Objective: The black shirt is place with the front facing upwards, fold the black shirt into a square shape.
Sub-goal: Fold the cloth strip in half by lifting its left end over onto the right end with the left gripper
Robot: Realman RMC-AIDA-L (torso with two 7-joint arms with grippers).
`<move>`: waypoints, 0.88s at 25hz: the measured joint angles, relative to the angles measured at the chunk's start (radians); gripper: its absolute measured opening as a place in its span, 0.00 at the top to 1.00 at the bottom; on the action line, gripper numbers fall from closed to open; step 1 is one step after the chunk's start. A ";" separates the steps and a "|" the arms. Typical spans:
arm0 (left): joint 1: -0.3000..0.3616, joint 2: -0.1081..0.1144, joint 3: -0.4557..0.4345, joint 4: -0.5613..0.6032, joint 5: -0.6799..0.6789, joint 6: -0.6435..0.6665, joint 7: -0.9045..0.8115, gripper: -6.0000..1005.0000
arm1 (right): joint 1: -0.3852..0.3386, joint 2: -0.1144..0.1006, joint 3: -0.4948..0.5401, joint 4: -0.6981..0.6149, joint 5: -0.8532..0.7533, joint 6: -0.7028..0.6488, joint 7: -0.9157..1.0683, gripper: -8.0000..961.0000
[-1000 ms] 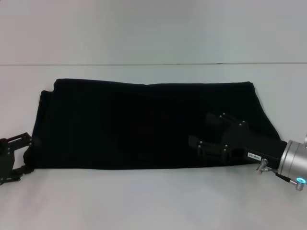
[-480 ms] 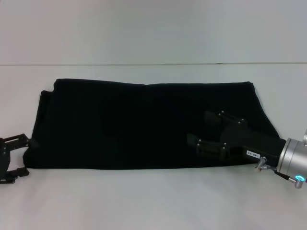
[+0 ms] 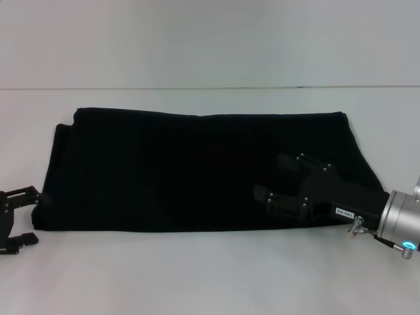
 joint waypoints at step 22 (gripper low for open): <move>-0.019 -0.007 0.003 -0.015 -0.003 -0.045 0.005 0.12 | 0.001 0.000 0.000 0.000 -0.001 -0.002 0.000 0.04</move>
